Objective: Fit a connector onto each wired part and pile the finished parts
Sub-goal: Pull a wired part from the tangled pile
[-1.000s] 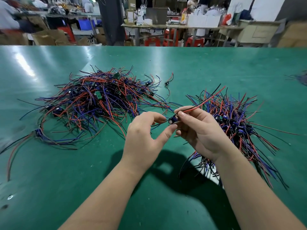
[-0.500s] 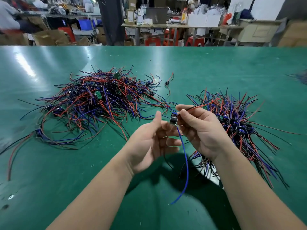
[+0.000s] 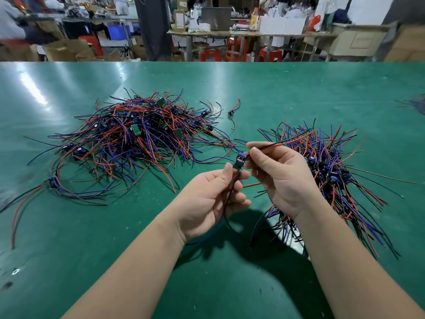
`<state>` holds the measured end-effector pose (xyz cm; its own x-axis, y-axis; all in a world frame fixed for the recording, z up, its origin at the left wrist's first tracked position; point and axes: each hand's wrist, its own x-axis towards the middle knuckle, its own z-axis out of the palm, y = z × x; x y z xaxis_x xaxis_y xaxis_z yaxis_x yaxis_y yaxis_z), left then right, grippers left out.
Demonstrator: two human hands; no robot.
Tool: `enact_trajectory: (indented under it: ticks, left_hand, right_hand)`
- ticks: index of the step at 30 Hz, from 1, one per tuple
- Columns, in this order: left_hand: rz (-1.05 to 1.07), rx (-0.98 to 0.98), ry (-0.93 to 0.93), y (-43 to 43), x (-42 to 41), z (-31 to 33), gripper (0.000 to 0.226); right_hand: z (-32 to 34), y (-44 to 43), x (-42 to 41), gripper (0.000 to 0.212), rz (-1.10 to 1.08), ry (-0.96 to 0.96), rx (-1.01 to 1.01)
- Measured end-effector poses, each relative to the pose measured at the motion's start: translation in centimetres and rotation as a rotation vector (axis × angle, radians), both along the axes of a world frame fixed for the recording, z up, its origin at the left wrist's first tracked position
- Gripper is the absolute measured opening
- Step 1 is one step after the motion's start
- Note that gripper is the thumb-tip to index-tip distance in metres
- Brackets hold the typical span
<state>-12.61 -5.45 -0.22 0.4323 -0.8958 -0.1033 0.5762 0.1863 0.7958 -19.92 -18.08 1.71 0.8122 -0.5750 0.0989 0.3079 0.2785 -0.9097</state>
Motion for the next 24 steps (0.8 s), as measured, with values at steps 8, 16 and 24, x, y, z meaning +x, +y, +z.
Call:
enact_trajectory:
  ticks: [8,16,24]
  left_hand:
    - [0.044,-0.013,-0.045,-0.08,-0.21,0.01,0.022]
    - [0.041,0.035,-0.107,0.14,-0.37,0.1,0.019]
    - [0.047,0.122,-0.192,0.15,-0.34,0.31,0.024]
  right_hand:
    - [0.2,-0.06,-0.2,0.011,-0.1,0.041,-0.06]
    - [0.15,-0.1,-0.23,0.008,-0.087,0.03,-0.075]
    - [-0.17,-0.48,-0.33,0.014,-0.044,0.04,-0.198]
